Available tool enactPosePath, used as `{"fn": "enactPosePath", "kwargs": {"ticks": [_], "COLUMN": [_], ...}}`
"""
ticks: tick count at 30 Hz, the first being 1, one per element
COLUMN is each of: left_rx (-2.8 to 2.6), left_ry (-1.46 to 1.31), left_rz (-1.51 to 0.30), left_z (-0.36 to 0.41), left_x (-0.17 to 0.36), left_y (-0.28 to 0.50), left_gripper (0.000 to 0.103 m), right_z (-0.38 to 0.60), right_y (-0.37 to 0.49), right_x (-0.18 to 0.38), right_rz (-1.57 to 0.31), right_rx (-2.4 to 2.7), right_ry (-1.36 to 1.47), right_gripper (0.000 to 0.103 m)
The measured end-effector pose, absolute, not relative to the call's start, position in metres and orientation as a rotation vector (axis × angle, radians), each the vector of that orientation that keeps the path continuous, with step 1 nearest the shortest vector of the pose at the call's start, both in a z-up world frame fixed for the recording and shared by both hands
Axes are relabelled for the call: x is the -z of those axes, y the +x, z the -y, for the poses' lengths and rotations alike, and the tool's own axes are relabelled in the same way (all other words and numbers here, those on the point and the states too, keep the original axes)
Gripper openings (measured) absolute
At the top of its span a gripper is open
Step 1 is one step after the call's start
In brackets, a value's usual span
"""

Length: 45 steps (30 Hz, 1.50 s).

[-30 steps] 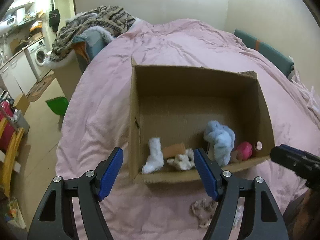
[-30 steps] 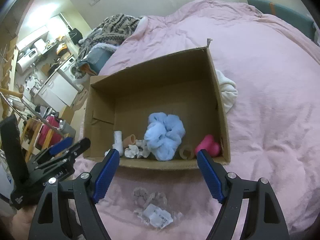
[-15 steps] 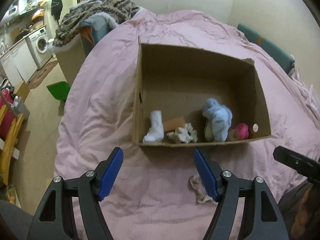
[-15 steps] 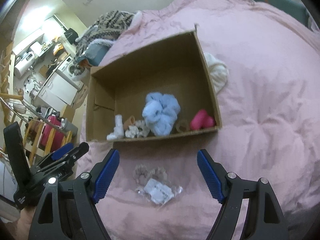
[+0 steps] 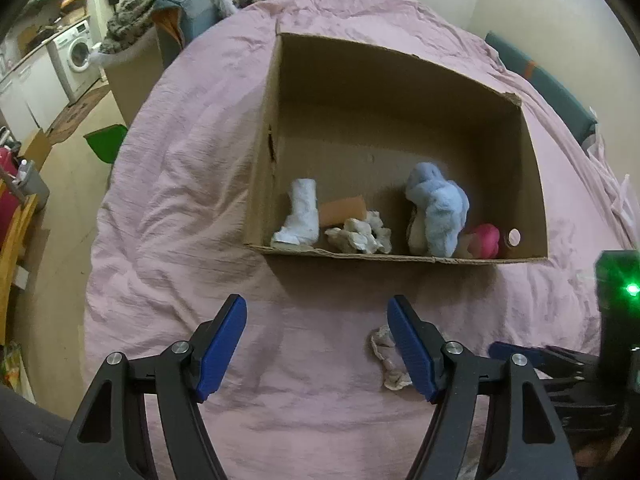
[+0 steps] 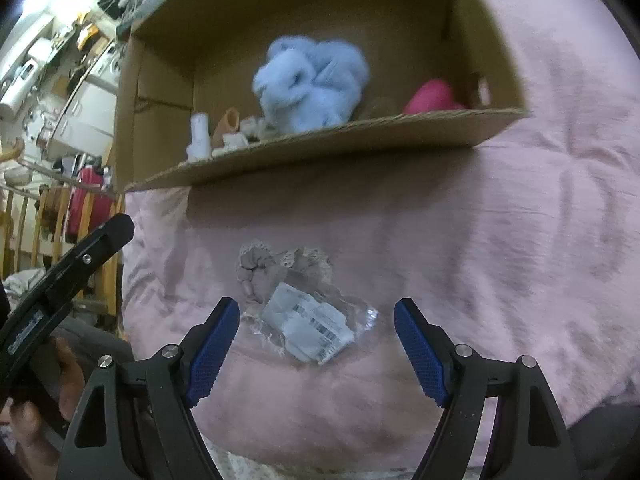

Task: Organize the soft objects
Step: 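Withdraw both open tools from the box toward the remaining items, then grasp the beige scrunchie with the left tool while the right tool grasps the clear plastic bag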

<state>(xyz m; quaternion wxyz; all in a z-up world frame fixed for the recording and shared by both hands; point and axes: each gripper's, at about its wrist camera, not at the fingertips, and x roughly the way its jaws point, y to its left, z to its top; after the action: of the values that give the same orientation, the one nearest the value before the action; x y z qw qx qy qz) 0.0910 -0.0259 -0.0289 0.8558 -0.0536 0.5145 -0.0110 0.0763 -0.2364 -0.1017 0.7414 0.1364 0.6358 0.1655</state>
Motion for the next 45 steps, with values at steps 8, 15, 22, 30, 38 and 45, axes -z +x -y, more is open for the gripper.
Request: {"fn": "enactPosePath", "kwargs": {"ticks": [8, 15, 22, 30, 38, 45], "left_rx": [0.011, 0.001, 0.052, 0.279, 0.289, 0.347], "left_ry": [-0.113, -0.106, -0.102, 0.005, 0.08, 0.065], "left_rz": [-1.094, -1.102, -1.133, -1.298, -1.302, -1.289], "left_z": [0.024, 0.025, 0.036, 0.091, 0.104, 0.102], "left_x": [0.035, 0.041, 0.05, 0.089, 0.107, 0.1], "left_y": [0.095, 0.096, 0.095, 0.096, 0.097, 0.096], "left_gripper": [0.07, 0.07, 0.07, 0.07, 0.062, 0.007], "right_z": [0.22, 0.232, 0.262, 0.272, 0.275, 0.272], "right_y": [0.074, 0.065, 0.069, 0.072, 0.068, 0.069], "right_x": [0.113, 0.091, 0.074, 0.072, 0.072, 0.072], "right_rz": [-1.451, -1.38, -1.295, -1.276, -1.276, -1.269], "right_rx": [-0.402, -0.429, -0.368, -0.312, -0.303, -0.302], "right_ry": [0.223, 0.25, 0.357, 0.359, 0.344, 0.338], "right_gripper": [0.045, 0.009, 0.005, 0.005, 0.005, 0.005]}}
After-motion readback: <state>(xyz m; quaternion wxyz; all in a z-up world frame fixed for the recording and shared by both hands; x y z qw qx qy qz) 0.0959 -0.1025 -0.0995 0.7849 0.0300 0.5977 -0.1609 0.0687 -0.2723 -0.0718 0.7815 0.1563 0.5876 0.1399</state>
